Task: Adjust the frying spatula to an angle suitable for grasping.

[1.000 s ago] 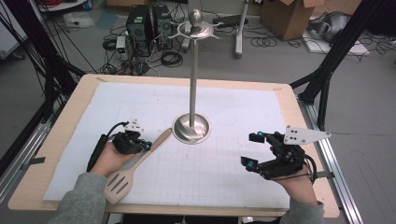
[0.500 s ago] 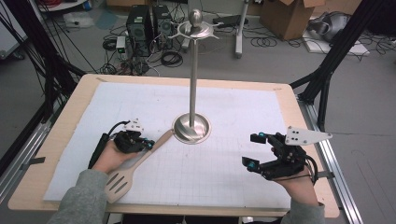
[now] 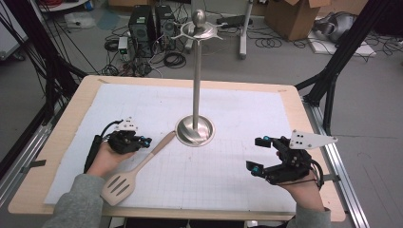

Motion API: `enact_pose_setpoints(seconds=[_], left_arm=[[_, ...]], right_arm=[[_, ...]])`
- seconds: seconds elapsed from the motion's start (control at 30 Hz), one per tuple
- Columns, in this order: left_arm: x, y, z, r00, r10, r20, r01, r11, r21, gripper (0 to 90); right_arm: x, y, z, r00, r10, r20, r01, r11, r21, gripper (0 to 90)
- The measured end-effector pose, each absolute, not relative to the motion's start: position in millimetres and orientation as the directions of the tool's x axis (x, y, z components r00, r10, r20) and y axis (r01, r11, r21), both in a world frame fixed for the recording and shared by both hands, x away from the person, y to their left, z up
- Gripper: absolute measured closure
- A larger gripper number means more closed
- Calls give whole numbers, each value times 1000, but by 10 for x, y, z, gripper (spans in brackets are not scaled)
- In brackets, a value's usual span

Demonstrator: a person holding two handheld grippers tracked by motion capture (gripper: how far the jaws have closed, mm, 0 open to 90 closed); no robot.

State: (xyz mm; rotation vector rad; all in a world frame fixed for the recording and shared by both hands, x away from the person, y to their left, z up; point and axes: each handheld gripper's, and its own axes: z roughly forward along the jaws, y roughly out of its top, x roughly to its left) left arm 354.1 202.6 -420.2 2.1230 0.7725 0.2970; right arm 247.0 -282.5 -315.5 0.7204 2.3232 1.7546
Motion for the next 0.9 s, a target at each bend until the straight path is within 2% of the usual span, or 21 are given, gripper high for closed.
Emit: enact_pose_setpoints(seconds=[0.27,0.73,0.9], left_arm=[[3316,2000,-4035,767,641,-26,395,-440,806,898],[2936,2076,-3830,706,706,-53,376,-310,873,893],[2792,2027,-3749,704,711,4,314,-315,896,802]], right_arm=[[2490,-2788,-3153,-878,450,161,281,212,936,138],[2518,-2759,-3137,-884,440,162,277,213,937,138],[2514,-2802,-3120,-881,444,162,273,199,941,139]])
